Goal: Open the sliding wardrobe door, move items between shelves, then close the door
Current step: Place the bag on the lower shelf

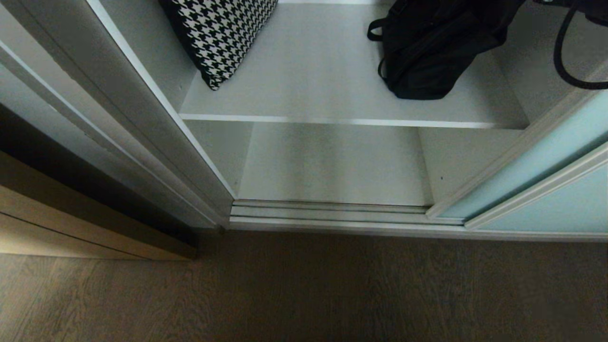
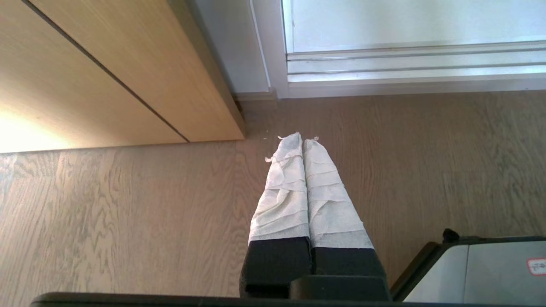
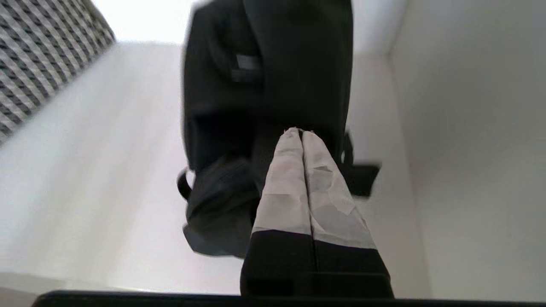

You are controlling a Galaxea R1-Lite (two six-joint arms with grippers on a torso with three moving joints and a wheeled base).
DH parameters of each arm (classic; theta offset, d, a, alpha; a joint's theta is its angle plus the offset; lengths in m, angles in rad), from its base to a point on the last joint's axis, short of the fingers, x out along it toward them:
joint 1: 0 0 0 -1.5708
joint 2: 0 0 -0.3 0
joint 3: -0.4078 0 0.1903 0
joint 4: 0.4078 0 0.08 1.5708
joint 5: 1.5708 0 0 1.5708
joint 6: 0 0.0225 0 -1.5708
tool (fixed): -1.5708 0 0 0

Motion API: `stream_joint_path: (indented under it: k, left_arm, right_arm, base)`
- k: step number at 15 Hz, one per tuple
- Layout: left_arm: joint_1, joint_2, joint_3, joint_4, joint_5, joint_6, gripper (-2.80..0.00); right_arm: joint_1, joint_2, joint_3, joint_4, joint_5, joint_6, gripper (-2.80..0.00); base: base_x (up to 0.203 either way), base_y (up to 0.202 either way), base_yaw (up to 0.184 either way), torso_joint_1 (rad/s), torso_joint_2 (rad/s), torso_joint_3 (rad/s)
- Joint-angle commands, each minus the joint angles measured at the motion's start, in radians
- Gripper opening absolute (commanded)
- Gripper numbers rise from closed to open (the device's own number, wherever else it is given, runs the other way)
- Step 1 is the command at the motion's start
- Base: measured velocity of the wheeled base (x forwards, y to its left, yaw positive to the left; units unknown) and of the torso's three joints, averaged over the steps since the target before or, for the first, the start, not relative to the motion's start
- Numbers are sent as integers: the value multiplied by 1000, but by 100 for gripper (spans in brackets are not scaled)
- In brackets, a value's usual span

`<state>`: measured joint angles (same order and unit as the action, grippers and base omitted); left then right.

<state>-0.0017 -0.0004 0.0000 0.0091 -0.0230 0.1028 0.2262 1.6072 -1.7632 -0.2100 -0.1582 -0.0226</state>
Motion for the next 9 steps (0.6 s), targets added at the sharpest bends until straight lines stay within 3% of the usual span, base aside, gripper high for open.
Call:
stream_joint_path:
  k: [1, 9]
  left_arm:
    - [0, 0, 0, 0, 0, 0, -280]
    - [0, 0, 0, 0, 0, 0, -280]
  right_arm:
    - [0, -42, -4, 0, 9, 0, -280]
    - [-22, -23, 46, 72, 151, 82, -280]
  base:
    - [0, 0, 0, 0, 0, 0]
    - [0, 0, 0, 0, 0, 0]
